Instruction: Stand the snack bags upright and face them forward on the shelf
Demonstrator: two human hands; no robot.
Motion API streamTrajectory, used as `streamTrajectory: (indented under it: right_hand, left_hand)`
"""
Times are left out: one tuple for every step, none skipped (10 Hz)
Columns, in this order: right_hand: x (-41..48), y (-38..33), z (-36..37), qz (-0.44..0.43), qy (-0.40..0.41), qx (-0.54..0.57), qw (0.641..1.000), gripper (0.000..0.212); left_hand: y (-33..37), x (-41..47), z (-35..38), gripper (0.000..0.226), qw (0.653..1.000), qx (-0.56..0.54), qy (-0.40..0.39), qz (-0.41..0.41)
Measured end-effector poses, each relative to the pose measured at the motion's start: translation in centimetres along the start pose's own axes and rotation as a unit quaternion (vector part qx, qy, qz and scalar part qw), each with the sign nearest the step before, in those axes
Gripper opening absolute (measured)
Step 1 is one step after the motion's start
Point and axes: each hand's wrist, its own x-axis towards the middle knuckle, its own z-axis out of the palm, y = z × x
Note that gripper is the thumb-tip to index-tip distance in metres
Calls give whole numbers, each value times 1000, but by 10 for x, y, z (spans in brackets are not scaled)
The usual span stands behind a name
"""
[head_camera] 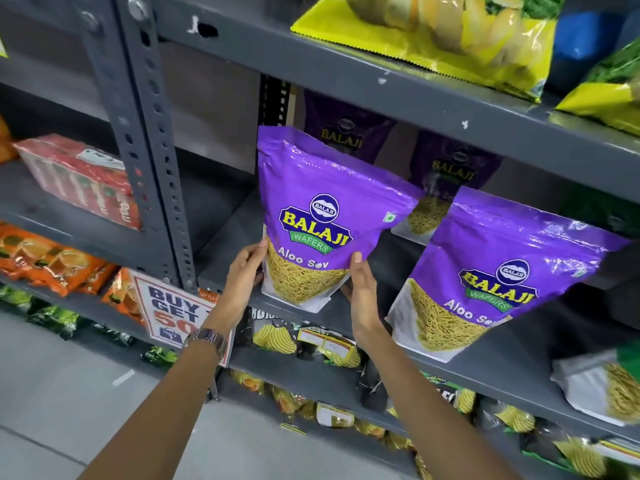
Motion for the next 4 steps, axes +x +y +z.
streamTrajectory:
  right_hand:
    - [-3, 0, 1, -4, 1, -2, 1000, 44]
    - [-6, -1, 1, -2, -2, -4, 1000, 43]
    - [-9, -11, 4, 9, 5, 4, 1000, 39]
    - [-36, -18, 4, -35, 113, 21, 993, 38]
  left_hand:
    - [-1, -3, -2, 30, 1000, -6, 1, 7]
    - [-3, -5, -3, 27, 1000, -12, 1, 11]
    - [4, -9, 1, 21, 998, -31, 32, 38]
    - [15, -39, 11, 24, 973, -71, 154, 155]
